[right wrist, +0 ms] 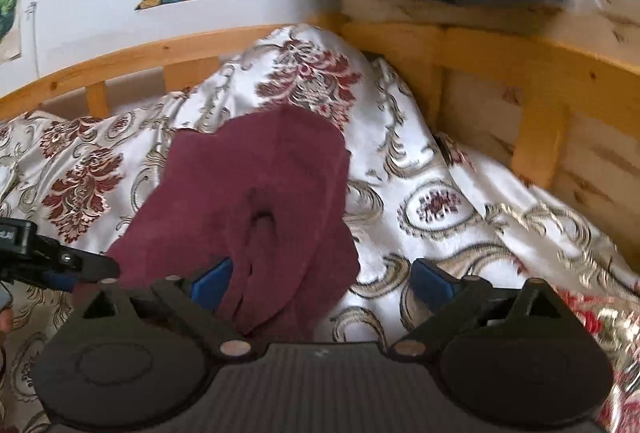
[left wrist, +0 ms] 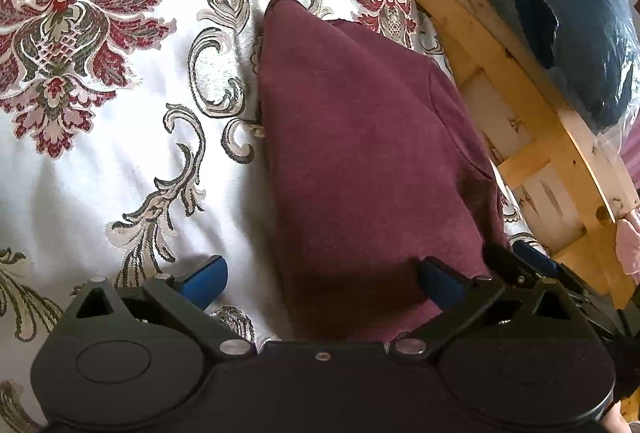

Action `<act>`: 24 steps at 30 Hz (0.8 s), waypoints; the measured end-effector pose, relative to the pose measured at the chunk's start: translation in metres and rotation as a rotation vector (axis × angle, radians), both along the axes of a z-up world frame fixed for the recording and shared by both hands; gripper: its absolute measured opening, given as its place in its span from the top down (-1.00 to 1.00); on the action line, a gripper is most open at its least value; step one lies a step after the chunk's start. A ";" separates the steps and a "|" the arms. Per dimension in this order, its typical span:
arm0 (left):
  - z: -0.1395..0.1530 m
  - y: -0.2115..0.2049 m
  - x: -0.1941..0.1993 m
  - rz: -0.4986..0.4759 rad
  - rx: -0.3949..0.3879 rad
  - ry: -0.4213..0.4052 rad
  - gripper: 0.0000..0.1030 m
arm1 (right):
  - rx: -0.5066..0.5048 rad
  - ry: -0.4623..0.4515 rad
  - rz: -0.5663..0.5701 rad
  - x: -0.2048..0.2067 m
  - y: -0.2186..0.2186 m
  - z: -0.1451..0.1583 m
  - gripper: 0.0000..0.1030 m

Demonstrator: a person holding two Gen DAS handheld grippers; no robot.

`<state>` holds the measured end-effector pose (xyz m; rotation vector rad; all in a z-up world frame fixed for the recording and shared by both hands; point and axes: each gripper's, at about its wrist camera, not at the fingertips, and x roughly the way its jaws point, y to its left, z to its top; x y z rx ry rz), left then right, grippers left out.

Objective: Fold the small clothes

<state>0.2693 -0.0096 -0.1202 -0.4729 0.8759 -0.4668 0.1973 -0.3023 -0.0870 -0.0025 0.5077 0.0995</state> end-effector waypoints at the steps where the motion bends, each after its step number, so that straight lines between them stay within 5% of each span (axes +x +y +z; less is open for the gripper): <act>1: 0.000 0.000 0.000 -0.002 0.002 0.000 -0.98 | 0.001 0.006 -0.003 0.000 -0.001 -0.003 -0.91; 8: -0.003 0.000 0.000 -0.013 0.009 -0.004 -0.99 | -0.070 -0.026 0.000 -0.005 0.008 -0.012 -0.97; 18: -0.005 0.001 0.000 -0.010 0.001 -0.007 -0.99 | 0.114 -0.122 0.022 0.010 -0.016 0.026 -0.99; 24: -0.005 0.000 -0.001 -0.013 0.000 -0.014 -0.99 | 0.162 -0.055 0.034 0.080 -0.019 0.033 -0.39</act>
